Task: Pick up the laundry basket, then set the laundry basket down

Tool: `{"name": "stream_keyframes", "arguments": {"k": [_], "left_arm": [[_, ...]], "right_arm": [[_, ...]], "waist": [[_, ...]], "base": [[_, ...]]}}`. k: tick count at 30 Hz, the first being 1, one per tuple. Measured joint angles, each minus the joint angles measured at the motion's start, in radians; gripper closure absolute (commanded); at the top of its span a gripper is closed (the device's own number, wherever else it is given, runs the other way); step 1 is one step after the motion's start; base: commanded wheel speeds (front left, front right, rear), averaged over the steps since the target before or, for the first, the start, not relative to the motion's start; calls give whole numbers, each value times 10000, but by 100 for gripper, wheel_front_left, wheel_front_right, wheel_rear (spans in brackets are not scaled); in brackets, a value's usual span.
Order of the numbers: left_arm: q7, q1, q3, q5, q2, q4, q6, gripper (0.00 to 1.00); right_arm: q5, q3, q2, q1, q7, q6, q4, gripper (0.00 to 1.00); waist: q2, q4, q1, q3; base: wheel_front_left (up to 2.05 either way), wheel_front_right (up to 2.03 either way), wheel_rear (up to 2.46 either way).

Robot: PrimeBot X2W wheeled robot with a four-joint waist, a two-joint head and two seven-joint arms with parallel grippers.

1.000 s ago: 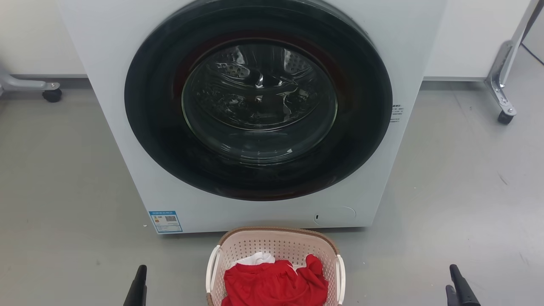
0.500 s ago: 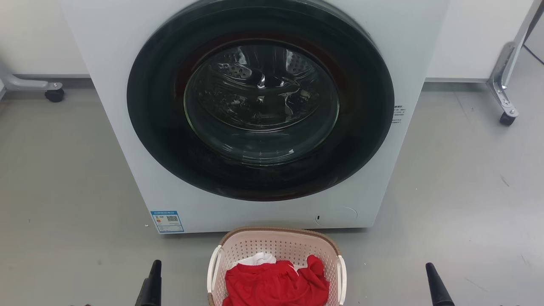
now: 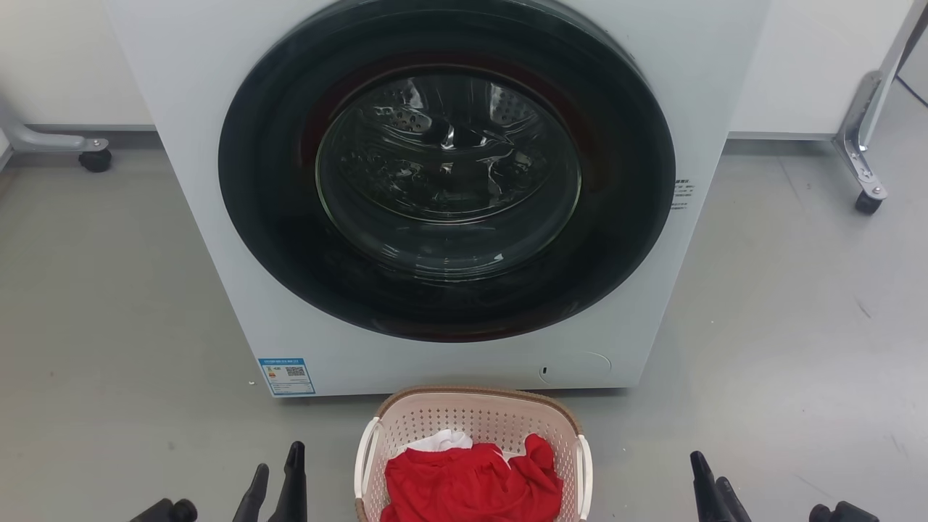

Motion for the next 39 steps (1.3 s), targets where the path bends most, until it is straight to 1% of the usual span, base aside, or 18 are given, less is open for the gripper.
{"name": "stream_keyframes", "arguments": {"k": [15, 24, 29, 39], "left_arm": [[-543, 37, -535, 2740, 105, -150, 416, 0], [-872, 138, -734, 4126, 111, -257, 604, 0], [-1047, 155, -832, 4849, 111, -270, 769, 0], [-1411, 220, -1064, 6358, 109, -293, 980, 0]], "right_arm": [[-2240, 686, -73, -2, -533, -416, -12, 0], [-3461, 993, -75, 0, -859, -593, -31, 0], [-4161, 1229, -77, 3, -1053, -761, -29, 0], [-5517, 1695, -77, 9, -1415, -978, -15, 0]], "waist": [[0, 41, 0, 17], [0, 59, 0, 41], [0, 68, 0, 49], [0, 80, 0, 73]], "base": [[0, 0, 0], [0, 0, 0], [0, 0, 0], [0, 0, 0]]}}
